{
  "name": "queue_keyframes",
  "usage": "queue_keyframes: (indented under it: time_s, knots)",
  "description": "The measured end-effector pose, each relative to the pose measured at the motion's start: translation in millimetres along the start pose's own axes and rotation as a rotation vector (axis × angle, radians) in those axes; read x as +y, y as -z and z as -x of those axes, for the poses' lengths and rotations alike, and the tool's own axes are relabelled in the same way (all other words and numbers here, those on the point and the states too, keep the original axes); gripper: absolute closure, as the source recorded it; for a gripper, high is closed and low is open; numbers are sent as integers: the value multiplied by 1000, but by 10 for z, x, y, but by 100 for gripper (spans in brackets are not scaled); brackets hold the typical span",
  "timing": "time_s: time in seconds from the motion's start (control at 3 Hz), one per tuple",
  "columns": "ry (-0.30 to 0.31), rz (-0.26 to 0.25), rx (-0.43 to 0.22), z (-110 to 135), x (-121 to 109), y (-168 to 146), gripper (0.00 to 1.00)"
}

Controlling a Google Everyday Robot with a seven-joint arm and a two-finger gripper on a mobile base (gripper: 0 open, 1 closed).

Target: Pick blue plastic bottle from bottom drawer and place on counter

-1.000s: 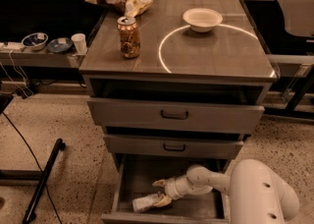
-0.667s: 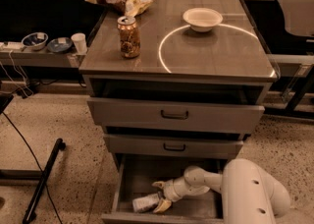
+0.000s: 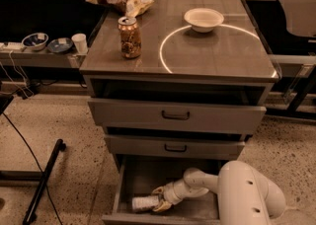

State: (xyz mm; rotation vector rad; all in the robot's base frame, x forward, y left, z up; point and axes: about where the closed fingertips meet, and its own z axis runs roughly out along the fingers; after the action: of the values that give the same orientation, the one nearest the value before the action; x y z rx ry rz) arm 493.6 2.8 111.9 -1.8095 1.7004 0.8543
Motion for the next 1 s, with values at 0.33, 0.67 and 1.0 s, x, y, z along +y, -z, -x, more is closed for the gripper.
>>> queue_keyframes:
  time_s: [0.33,0.67,1.0]
  knots:
    - [-30,-60,-153,83,-56,80,75]
    - [-11,-181,-392,264,-109,727,98]
    - [52,-276,-577,435,88,1542,100]
